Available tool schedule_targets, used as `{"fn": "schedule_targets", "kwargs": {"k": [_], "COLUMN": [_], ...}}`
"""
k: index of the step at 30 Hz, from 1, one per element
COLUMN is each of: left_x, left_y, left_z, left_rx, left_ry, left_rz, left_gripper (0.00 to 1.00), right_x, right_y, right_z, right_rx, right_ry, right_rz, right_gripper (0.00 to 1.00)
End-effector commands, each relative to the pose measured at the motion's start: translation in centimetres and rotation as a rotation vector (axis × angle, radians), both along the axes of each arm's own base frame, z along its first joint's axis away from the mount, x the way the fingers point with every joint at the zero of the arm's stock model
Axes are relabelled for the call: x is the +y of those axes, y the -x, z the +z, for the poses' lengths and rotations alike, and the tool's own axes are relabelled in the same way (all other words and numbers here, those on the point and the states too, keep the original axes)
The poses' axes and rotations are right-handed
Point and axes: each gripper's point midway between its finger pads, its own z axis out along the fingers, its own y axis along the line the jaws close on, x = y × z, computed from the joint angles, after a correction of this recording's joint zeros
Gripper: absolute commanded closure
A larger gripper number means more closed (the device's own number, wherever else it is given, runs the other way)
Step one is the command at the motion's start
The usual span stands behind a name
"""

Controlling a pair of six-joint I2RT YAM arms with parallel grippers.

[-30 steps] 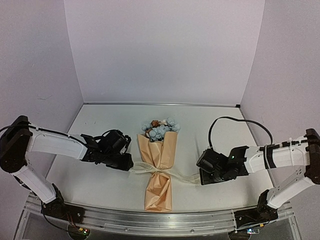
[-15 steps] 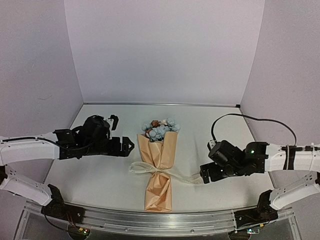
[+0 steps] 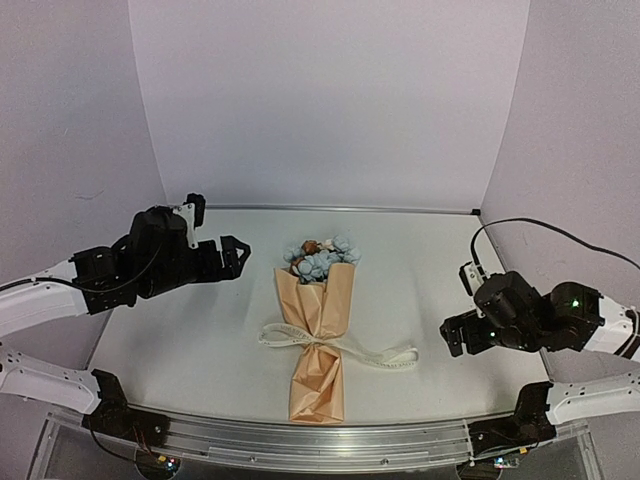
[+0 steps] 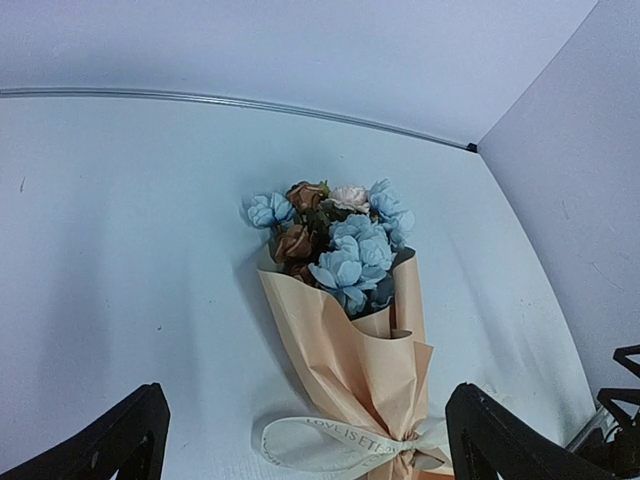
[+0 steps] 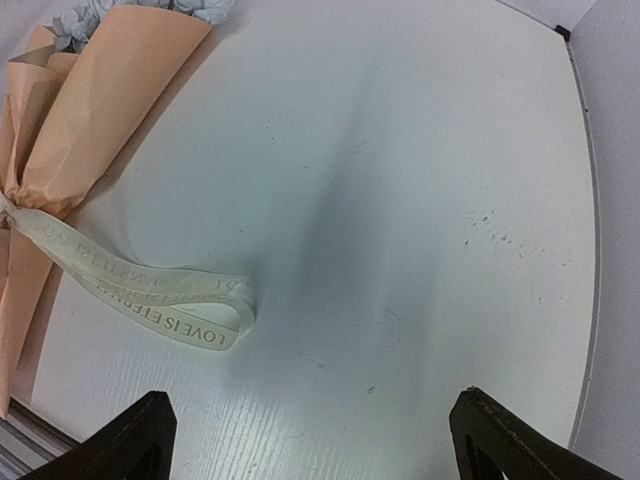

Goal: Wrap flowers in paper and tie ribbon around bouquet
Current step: Reset both arms

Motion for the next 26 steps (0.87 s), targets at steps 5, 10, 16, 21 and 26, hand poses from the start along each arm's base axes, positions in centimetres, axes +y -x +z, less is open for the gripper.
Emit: {"fn": "schedule_targets", "kwargs": {"k": [5, 10, 16, 21, 26], "left_x": [0.79, 0.59, 0.72, 0.79, 0.85], "left_y": [-0.78, -0.8, -0.72, -0.63, -0.64], "left_z": [2.55, 2.96, 3.14, 3.21, 3.1], "left_rx": [-0.051, -0.062, -0.07, -0.074, -0.072], "left_ry": [0.009, 0.012, 0.008, 0.012, 0.009], "left_rz": [0.058, 0.048, 0.045, 0.043, 0.046], "left_gripper": [0.0, 0.0, 0.0, 0.0, 0.0], "right_x": [-2.14, -2.03, -2.03, -2.13, -2.21], "right_y": [0.09, 0.05, 0.08, 0.08, 0.1], "right_z": [-0.24, -0.19, -0.2, -0.29, -0.38], "right_rx": [-0.028, -0.025, -0.024, -0.024, -0.023], "right_ry": [0.063, 0.061, 0.056, 0.057, 0.059], "right_rz": [-0.034, -0.037, -0.039, -0.045, -0.047], "right_gripper": [0.02, 0.02, 0.02, 0.02, 0.02]}}
